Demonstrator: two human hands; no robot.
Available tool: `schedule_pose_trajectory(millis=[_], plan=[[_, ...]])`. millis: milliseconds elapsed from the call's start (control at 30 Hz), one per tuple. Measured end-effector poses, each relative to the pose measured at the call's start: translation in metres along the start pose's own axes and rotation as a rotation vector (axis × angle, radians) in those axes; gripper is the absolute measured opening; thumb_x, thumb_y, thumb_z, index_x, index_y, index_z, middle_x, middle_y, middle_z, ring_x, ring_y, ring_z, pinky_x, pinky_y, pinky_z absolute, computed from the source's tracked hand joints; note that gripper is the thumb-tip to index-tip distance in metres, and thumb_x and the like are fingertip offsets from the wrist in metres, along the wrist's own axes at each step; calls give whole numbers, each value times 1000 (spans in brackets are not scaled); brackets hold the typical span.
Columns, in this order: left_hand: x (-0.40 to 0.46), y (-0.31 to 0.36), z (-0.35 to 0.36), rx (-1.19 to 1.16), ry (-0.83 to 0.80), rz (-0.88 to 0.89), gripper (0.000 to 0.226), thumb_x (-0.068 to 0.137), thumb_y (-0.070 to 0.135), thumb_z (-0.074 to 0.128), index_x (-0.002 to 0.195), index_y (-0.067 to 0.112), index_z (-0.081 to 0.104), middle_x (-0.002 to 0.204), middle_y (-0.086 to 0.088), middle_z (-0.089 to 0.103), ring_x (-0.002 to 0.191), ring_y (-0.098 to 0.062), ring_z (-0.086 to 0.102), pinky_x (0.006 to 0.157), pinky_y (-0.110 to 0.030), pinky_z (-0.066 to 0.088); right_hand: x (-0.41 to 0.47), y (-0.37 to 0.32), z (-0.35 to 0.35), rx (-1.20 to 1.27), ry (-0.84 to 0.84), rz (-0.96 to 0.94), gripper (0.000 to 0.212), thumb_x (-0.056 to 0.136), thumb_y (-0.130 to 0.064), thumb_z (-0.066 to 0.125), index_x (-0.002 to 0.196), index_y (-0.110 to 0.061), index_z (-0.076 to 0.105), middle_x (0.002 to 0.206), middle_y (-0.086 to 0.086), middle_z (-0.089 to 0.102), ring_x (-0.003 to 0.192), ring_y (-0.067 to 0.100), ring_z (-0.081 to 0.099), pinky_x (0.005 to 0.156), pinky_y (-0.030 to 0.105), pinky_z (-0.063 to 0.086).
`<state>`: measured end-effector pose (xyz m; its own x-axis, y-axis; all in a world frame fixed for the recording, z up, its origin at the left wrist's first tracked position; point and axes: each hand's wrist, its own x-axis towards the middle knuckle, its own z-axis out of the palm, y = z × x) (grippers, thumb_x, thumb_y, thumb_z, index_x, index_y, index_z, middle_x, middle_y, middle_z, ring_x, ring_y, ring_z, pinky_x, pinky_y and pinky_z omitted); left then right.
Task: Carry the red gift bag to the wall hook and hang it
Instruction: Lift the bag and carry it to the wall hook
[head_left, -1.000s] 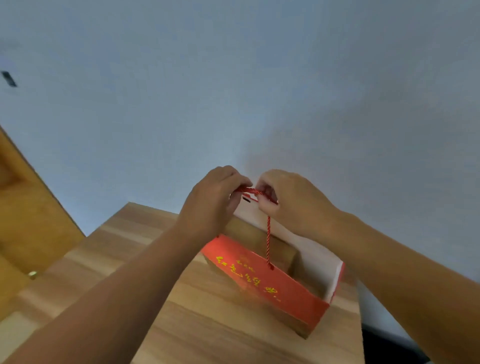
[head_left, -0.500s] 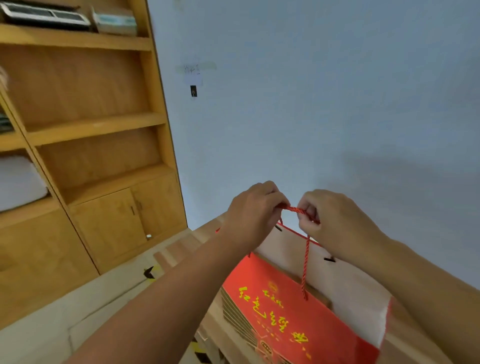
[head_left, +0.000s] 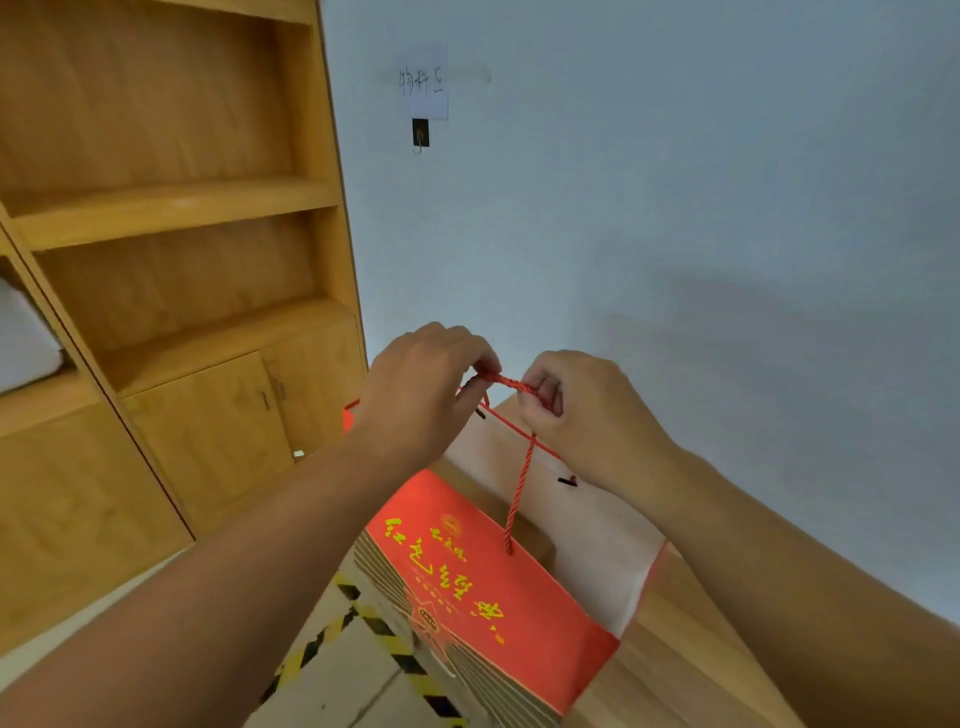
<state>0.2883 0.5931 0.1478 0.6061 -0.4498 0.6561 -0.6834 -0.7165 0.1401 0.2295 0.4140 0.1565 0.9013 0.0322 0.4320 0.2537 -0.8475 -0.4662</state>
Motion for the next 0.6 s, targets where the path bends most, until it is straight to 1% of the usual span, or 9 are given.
schedule_pose_trajectory(millis=[33, 133, 167, 300, 400, 433, 533, 567, 600], plan=[[1, -15, 0, 9, 4, -12, 9, 90, 25, 69, 97, 28, 73, 91, 9, 73, 85, -14, 64, 64, -29, 46, 11, -4, 12, 8, -2, -1, 7, 91, -17, 66, 89, -16, 72, 76, 1, 66, 72, 19, 61, 70, 44, 57], [7, -58, 5, 9, 17, -46, 9, 88, 22, 71, 95, 27, 74, 89, 8, 73, 84, -16, 66, 63, -36, 52, 46, -14, 45, 29, 4, -12, 7, 89, -17, 66, 87, -16, 72, 77, 0, 67, 73, 20, 62, 71, 45, 57], [11, -72, 7, 8, 22, -58, 9, 88, 21, 71, 94, 27, 74, 89, 8, 73, 84, -16, 66, 63, -36, 52, 59, -17, 56, 37, 4, -16, 7, 89, -17, 66, 86, -15, 72, 76, 0, 68, 73, 20, 62, 71, 45, 57], [30, -130, 15, 52, 3, -53, 8, 88, 23, 72, 95, 27, 74, 88, 8, 72, 83, -14, 64, 59, -28, 42, 114, -19, 96, 69, -5, -23, 6, 87, -18, 68, 83, -16, 73, 71, -3, 69, 69, 17, 62, 70, 43, 58], [44, -173, 23, 65, 11, -70, 8, 89, 25, 70, 96, 29, 73, 87, 11, 69, 83, -9, 59, 58, -29, 44, 158, -20, 122, 125, -3, -44, 6, 86, -17, 69, 83, -16, 73, 68, -7, 66, 66, 13, 59, 69, 41, 58], [48, -186, 24, 58, 8, -93, 7, 89, 26, 71, 95, 29, 73, 86, 13, 67, 82, -7, 58, 58, -27, 42, 171, -22, 131, 142, -9, -48, 6, 86, -17, 69, 82, -16, 73, 67, -8, 65, 66, 12, 58, 68, 40, 57], [62, -225, 27, 81, -7, -139, 8, 87, 26, 72, 93, 30, 73, 81, 18, 56, 83, -5, 57, 57, -16, 32, 207, -30, 154, 158, -39, -70, 6, 86, -19, 69, 82, -18, 73, 70, -6, 65, 67, 14, 59, 66, 39, 57], [68, -238, 28, 86, -11, -148, 8, 87, 25, 72, 94, 31, 73, 81, 19, 55, 83, -5, 57, 57, -15, 31, 219, -33, 161, 159, -42, -75, 6, 86, -20, 69, 82, -19, 72, 71, -6, 65, 68, 15, 60, 66, 39, 57], [74, -251, 28, 90, -15, -154, 9, 88, 25, 72, 94, 31, 72, 82, 19, 57, 83, -5, 58, 58, -16, 33, 231, -36, 168, 159, -43, -79, 5, 86, -20, 69, 82, -19, 72, 71, -5, 65, 68, 16, 60, 65, 38, 57]])
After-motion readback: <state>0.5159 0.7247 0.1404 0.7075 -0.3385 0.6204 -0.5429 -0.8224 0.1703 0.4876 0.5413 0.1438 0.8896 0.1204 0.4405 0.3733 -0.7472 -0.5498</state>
